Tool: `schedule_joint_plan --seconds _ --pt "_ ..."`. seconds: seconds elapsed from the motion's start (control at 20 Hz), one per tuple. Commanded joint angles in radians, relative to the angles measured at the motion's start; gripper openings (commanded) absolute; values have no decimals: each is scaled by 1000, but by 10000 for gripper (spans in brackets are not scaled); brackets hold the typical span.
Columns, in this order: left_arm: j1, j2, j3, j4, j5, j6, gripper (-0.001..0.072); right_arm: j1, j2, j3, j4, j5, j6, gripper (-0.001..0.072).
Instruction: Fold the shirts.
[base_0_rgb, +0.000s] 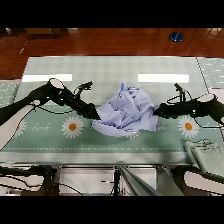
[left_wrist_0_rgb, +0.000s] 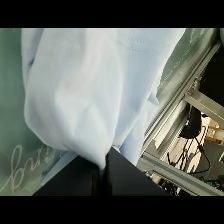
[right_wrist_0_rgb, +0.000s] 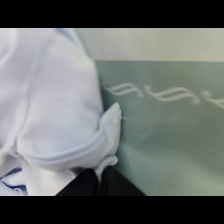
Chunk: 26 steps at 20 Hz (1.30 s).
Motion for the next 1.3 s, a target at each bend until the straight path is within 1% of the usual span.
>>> schedule_joint_plan --seconds 0.0,0.1,0.2,0.3,0.45,0.55,0.65,0.75,0.8,0.85,0.9,1.0,1.1,1.25 --pt "11 3 20 0 -58 2 31 69 16 10 22 -3 5 26" --pt "34 44 64 0 -77 2 29 23 82 52 24 86 6 25" --pt "63 135 137 -2 -56 0 29 -46 198 120 45 153 8 24" --pt "90 248 245 -2 -54 0 29 -114 340 209 80 162 41 24" --pt "119 416 429 -2 -23 -38 29 -174 524 380 146 132 110 24" --pt "120 527 541 -1 71 -62 29 -177 602 508 154 111 150 24" --pt "118 626 617 0 185 -63 29 -177 657 625 151 70 188 24" --pt "118 710 652 4 275 -63 29 -177 693 722 146 2 237 23" --pt "118 748 658 7 298 -63 29 -177 704 763 145 -23 259 24" --pt "118 781 661 7 298 -69 29 -177 710 805 145 -36 278 23" --pt "118 809 661 7 293 -93 29 -177 710 847 145 -26 296 23" --pt "118 858 661 7 253 -140 29 -177 710 926 145 24 334 24" --pt "118 906 661 23 180 -192 28 -177 710 1007 105 123 387 23" --pt "118 986 661 164 45 -360 28 -177 710 1130 -90 346 500 24"
